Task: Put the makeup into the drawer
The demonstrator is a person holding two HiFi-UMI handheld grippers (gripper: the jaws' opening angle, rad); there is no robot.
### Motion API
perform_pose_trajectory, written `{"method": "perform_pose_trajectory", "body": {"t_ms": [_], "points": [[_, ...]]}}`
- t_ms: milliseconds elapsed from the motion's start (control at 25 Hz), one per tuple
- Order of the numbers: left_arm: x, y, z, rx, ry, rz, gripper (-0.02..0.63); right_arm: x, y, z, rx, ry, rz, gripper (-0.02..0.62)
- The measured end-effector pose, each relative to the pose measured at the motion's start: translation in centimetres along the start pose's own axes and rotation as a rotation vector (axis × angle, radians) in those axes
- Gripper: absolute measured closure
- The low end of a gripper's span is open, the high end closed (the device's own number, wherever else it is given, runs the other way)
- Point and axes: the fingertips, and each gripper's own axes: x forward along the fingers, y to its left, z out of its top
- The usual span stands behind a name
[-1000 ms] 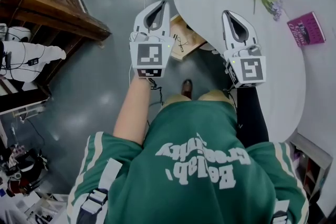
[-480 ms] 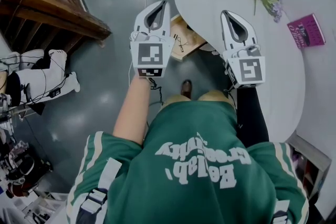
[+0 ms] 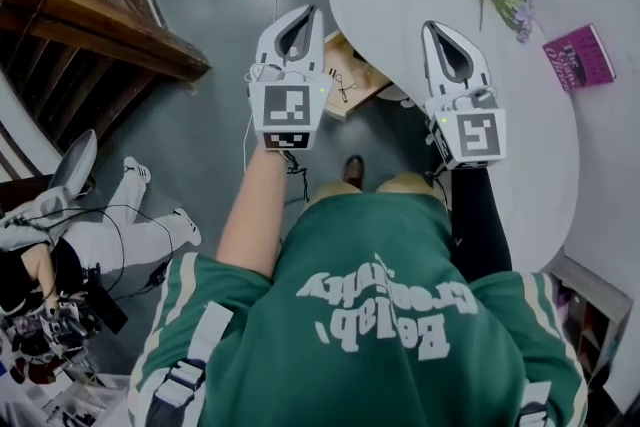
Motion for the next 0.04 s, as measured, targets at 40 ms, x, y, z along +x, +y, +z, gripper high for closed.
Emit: {"method": "perform_pose_trajectory", "body": {"t_ms": [40], "points": [[-0.12, 0.08, 0.04, 0.000, 0.000, 0.000, 0.591, -0.05, 0.08, 0.08, 0.000, 0.000, -0.001, 0.586]]}}
